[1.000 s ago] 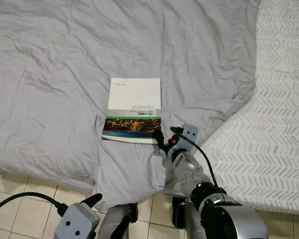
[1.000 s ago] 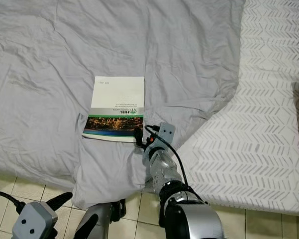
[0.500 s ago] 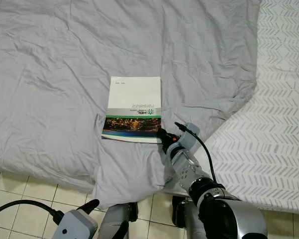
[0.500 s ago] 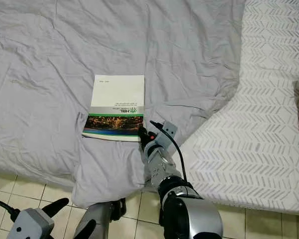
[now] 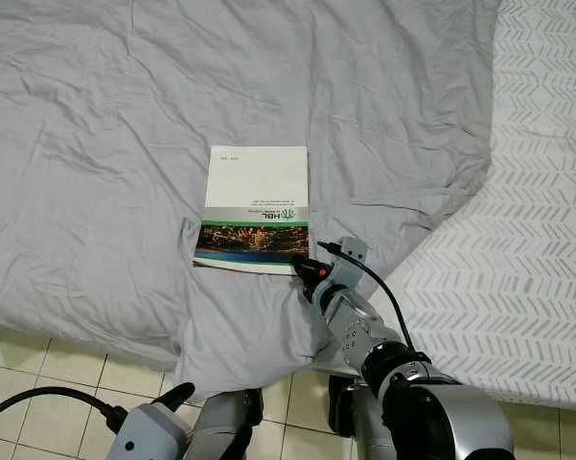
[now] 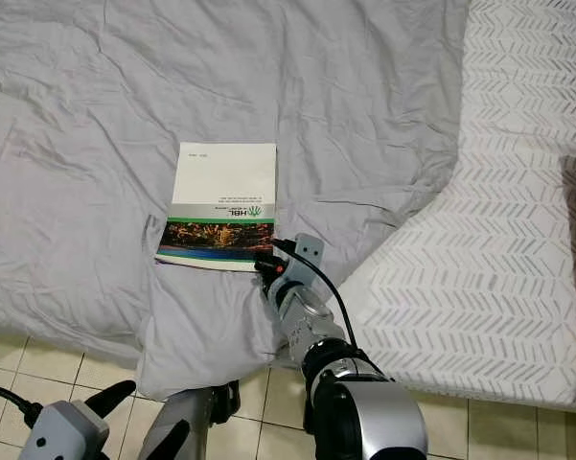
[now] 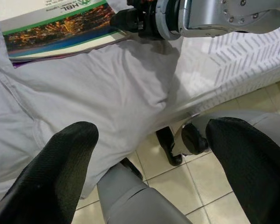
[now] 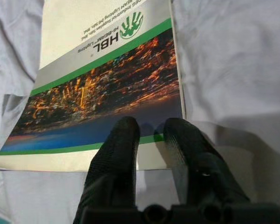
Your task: Clean up the room
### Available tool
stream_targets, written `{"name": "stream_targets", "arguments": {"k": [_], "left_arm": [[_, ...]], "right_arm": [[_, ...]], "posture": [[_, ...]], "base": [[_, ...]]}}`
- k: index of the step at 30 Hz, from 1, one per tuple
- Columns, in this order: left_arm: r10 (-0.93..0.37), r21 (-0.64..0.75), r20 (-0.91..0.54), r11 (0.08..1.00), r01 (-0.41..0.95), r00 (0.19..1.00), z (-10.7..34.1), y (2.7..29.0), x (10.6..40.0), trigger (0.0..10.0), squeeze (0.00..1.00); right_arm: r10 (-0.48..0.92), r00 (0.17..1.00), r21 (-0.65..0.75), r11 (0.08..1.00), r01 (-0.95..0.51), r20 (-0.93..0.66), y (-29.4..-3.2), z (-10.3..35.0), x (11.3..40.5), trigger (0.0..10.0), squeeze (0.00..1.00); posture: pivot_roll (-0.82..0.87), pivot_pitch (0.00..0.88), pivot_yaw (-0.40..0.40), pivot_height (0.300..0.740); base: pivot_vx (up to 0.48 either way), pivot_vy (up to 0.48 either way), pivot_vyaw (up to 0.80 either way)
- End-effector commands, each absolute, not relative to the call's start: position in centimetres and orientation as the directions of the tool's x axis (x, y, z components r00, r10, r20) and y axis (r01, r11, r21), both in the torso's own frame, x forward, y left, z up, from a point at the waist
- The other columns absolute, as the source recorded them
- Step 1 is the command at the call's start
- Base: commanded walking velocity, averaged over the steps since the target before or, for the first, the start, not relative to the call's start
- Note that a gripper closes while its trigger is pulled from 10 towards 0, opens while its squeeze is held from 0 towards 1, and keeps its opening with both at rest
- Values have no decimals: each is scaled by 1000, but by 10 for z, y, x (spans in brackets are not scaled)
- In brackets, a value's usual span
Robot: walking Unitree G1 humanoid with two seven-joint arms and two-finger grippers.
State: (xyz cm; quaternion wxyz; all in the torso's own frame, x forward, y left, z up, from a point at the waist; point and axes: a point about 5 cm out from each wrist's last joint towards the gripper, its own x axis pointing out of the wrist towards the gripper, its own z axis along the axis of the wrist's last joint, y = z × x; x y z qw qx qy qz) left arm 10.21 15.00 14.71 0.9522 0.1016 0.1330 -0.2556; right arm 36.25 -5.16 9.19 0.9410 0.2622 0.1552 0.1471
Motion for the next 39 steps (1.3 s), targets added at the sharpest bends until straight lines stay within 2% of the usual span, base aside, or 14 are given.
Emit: {"name": "stream_targets", "arguments": {"k": [1,4,11,12,13,16,18,20,21,23,25,28,32,39], "left_arm": [[-425,171,-324,853,494,846,144,153,101,10000,0],[-306,270,-306,880,390,902,143,168,110,10000,0],[-302,284,-293,878,384,907,144,169,113,10000,0],[-300,284,-294,879,383,908,144,169,113,10000,0],[-297,285,-293,880,380,909,143,169,112,10000,0],[-295,285,-294,881,378,909,142,169,111,10000,0],[-298,286,-294,879,381,908,142,168,111,10000,0],[-298,285,-294,880,381,908,142,168,111,10000,0],[-296,284,-294,881,378,909,142,168,111,10000,0],[-295,283,-294,882,377,909,142,168,111,10000,0],[-293,281,-295,883,376,910,142,168,110,10000,0],[-293,278,-295,884,375,910,141,168,110,10000,0],[-296,272,-295,885,377,909,141,166,110,10000,0],[-295,269,-301,886,377,907,140,167,108,10000,0]], "right_arm": [[517,808,693,693,-200,-283,16,64,321,10000,1000],[539,795,730,656,-191,-277,16,63,319,10000,1000],[552,785,716,665,-211,-282,17,61,317,10000,1000],[551,783,704,676,-217,-287,17,61,317,10000,133],[551,782,700,679,-219,-290,16,60,317,10000,0],[553,780,694,684,-226,-291,16,60,317,10000,0],[530,792,596,754,-277,-303,12,60,319,10000,0],[517,798,573,771,-277,-309,10,60,320,10000,0],[476,815,498,821,-278,-331,2,57,321,10000,0],[463,820,470,837,-280,-338,-1,56,322,10000,0],[423,838,340,888,-308,-345,-9,55,324,10000,0],[420,838,317,894,-317,-348,-10,54,323,10000,0],[419,831,336,892,-302,-366,-9,49,319,10000,0],[424,823,540,823,-175,-379,-6,46,317,10000,0]], "posture": [[303,621,19,740],[296,623,15,740],[298,623,15,740],[297,622,16,740],[298,621,16,740],[301,621,16,740],[303,620,15,740],[303,620,14,740],[304,621,12,740],[304,621,11,740],[301,621,10,740],[299,623,8,740],[298,625,11,740],[306,628,16,740]], "base": [[0,0,0],[0,0,0],[0,0,0],[0,0,0],[0,0,0],[0,0,0],[0,0,0],[0,0,0],[0,0,0],[0,0,0],[0,0,0],[0,0,0],[0,0,0],[0,0,0]]}}
